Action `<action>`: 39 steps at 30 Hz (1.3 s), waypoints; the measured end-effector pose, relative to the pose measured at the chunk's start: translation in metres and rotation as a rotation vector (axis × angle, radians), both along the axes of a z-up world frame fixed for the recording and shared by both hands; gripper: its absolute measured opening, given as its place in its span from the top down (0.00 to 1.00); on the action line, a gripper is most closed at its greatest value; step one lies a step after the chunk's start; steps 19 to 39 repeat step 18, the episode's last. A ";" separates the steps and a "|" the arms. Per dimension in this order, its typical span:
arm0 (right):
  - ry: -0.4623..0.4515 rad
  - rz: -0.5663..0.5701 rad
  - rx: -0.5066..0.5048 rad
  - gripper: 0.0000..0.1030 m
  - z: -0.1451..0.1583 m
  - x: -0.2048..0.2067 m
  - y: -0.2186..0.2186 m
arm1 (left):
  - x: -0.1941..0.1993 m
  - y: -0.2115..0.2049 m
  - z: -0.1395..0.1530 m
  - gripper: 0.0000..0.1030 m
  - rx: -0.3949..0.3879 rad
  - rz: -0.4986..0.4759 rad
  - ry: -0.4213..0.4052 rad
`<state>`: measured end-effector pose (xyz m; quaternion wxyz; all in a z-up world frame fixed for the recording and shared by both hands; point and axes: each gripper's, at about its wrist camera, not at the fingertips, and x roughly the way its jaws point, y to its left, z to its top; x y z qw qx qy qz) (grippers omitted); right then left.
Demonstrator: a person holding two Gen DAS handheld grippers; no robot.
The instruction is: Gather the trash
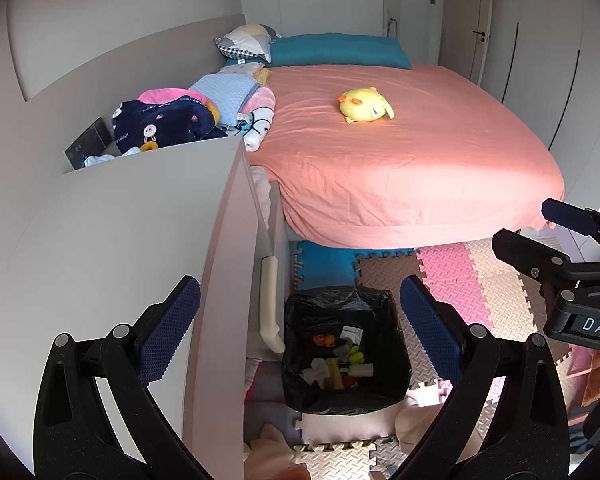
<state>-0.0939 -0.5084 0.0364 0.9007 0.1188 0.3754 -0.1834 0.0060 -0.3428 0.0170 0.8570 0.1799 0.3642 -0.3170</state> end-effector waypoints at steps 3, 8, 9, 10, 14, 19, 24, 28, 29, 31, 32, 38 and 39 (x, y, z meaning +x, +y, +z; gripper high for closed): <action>0.002 0.003 0.000 0.13 -0.002 0.000 0.001 | -0.001 -0.001 0.000 0.06 0.010 -0.004 -0.006; 0.001 0.002 0.000 0.13 -0.002 0.000 0.001 | -0.005 0.001 0.003 0.06 -0.004 0.000 -0.036; 0.002 0.002 0.000 0.13 -0.002 0.000 0.001 | -0.005 0.001 0.004 0.06 -0.006 0.005 -0.042; 0.003 0.002 -0.001 0.13 -0.002 0.000 0.001 | -0.004 0.002 0.005 0.06 -0.013 0.005 -0.036; 0.002 0.003 0.000 0.13 -0.002 0.000 0.001 | 0.000 0.001 0.004 0.06 -0.017 -0.005 -0.001; 0.002 0.004 0.000 0.13 -0.004 -0.002 0.001 | -0.003 0.001 0.002 0.06 -0.014 -0.015 -0.017; 0.002 0.004 0.000 0.13 -0.004 -0.002 0.001 | -0.003 0.001 0.002 0.06 -0.014 -0.015 -0.017; 0.002 0.004 0.000 0.13 -0.004 -0.002 0.001 | -0.003 0.001 0.002 0.06 -0.014 -0.015 -0.017; 0.002 0.004 0.000 0.13 -0.004 -0.002 0.001 | -0.003 0.001 0.002 0.06 -0.014 -0.015 -0.017; 0.002 0.004 0.000 0.13 -0.004 -0.002 0.001 | -0.003 0.001 0.002 0.06 -0.014 -0.015 -0.017; 0.002 0.004 0.000 0.13 -0.004 -0.002 0.001 | -0.003 0.001 0.002 0.06 -0.014 -0.015 -0.017; 0.002 0.004 0.000 0.13 -0.004 -0.002 0.001 | -0.003 0.001 0.002 0.06 -0.014 -0.015 -0.017; 0.002 0.004 0.000 0.13 -0.004 -0.002 0.001 | -0.003 0.001 0.002 0.06 -0.014 -0.015 -0.017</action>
